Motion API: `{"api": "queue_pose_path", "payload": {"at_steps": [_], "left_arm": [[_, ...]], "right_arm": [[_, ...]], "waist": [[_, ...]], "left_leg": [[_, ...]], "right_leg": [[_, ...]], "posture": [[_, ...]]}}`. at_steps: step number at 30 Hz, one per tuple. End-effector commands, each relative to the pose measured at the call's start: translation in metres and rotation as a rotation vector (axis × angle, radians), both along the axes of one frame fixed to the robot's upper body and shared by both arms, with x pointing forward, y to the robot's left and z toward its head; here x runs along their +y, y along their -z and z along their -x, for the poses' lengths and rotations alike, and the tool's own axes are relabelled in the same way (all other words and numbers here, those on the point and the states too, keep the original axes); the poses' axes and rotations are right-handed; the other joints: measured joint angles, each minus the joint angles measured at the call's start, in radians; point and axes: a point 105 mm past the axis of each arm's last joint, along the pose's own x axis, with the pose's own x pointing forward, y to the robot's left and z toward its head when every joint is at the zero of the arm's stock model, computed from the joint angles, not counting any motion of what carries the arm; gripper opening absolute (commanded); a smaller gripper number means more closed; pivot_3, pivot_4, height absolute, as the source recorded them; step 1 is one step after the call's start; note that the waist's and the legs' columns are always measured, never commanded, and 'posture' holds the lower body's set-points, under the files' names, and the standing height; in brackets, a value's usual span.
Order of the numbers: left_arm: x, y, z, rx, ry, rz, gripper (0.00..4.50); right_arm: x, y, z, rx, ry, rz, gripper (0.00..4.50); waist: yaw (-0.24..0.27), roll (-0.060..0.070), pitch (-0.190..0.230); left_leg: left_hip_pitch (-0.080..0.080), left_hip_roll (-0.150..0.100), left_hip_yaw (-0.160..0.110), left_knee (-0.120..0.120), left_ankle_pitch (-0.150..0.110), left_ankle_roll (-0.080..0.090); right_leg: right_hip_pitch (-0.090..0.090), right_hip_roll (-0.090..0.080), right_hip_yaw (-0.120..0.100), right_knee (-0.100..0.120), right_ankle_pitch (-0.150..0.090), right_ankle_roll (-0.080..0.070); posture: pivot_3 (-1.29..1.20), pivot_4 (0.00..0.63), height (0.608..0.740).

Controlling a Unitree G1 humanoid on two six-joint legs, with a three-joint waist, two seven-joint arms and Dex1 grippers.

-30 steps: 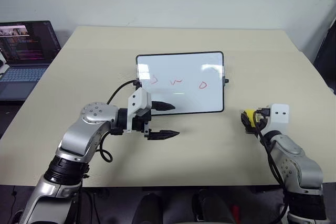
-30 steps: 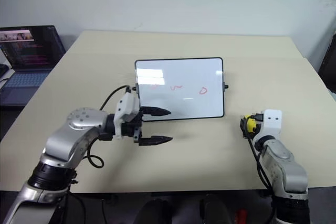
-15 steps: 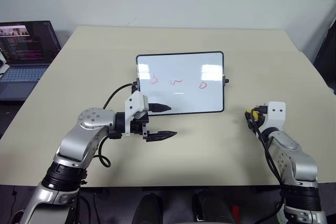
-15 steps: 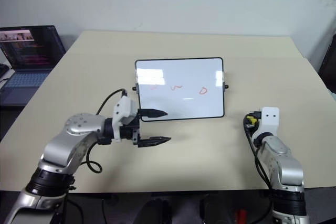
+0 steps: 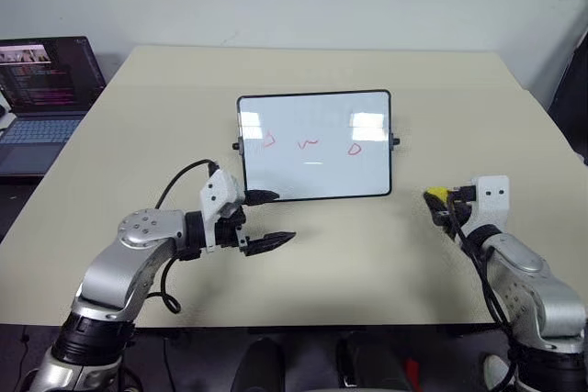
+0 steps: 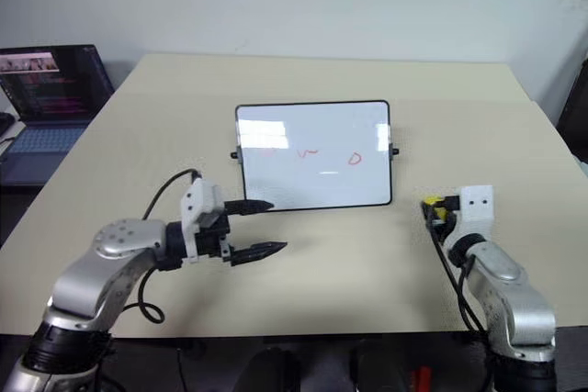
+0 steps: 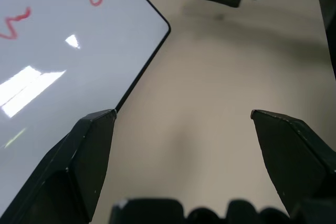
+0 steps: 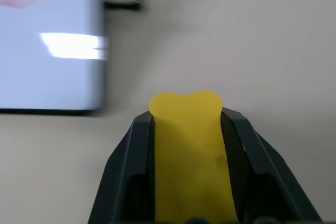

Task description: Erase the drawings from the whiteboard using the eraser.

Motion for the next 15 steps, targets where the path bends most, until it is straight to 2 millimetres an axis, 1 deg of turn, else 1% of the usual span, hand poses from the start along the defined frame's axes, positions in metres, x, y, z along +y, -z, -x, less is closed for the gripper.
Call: {"api": "queue_pose_path", "payload": {"at_steps": [1,3,5,7,9,12,13,15], "left_arm": [[0.020,-0.015,-0.004,-0.050,-0.093,-0.030,4.50],[0.030,-0.020,-0.005,-0.055,-0.135,-0.045,4.50],[0.036,-0.022,-0.006,-0.061,-0.169,-0.050,4.50],[0.053,-0.022,-0.005,-0.068,-0.246,-0.095,4.50],[0.062,-0.022,-0.005,-0.077,-0.296,-0.130,4.50],[0.070,-0.020,-0.001,-0.076,-0.337,-0.148,4.50],[0.070,-0.020,0.000,-0.076,-0.342,-0.152,4.50],[0.077,-0.020,0.001,-0.083,-0.377,-0.172,4.50]], "right_arm": [[0.043,-0.027,0.023,-0.065,-0.259,-0.014,1.32],[0.052,-0.033,0.023,-0.081,-0.307,0.014,1.32],[0.055,-0.035,0.021,-0.097,-0.325,0.040,1.32],[0.067,-0.042,0.009,-0.182,-0.382,0.150,1.32],[0.077,-0.045,0.004,-0.227,-0.436,0.214,1.32],[0.102,-0.042,-0.003,-0.207,-0.523,0.180,1.32],[0.106,-0.042,-0.003,-0.206,-0.542,0.179,1.32],[0.131,-0.048,-0.009,-0.230,-0.605,0.176,1.32]], "waist": [[-0.001,0.000,0.000],[-0.001,0.000,0.000],[0.000,0.000,0.000],[-0.005,-0.001,0.000],[-0.005,-0.001,0.001],[-0.001,-0.001,0.001],[-0.001,-0.001,0.001],[0.000,-0.001,0.001]], "left_leg": [[0.000,0.000,0.000,0.000,0.000,0.000],[0.001,0.001,-0.001,0.000,0.000,0.000],[0.001,0.000,-0.001,0.000,0.000,0.000],[0.001,-0.002,0.000,0.000,0.000,0.000],[0.001,-0.001,0.002,0.000,0.000,0.000],[0.000,0.000,-0.001,-0.001,0.000,0.000],[0.000,0.000,-0.001,-0.001,0.000,0.000],[0.000,0.001,-0.001,-0.001,0.000,0.000]], "right_leg": [[0.000,0.000,0.000,0.000,0.000,0.000],[0.000,0.000,0.000,0.000,0.000,0.000],[0.000,0.000,-0.001,0.000,0.000,0.000],[0.001,0.000,-0.001,0.000,0.000,0.000],[0.000,0.000,0.001,0.000,0.000,0.000],[0.000,0.000,-0.001,-0.001,-0.001,-0.001],[0.000,0.000,-0.001,-0.001,-0.001,-0.001],[0.000,0.000,-0.001,0.000,-0.001,-0.002]], "posture": [[0.00,0.150,0.740],[0.00,0.150,0.740],[0.00,0.150,0.740],[0.00,0.150,0.740],[0.00,0.150,0.740],[0.00,0.150,0.740],[0.00,0.150,0.740],[0.00,0.150,0.740]]}}
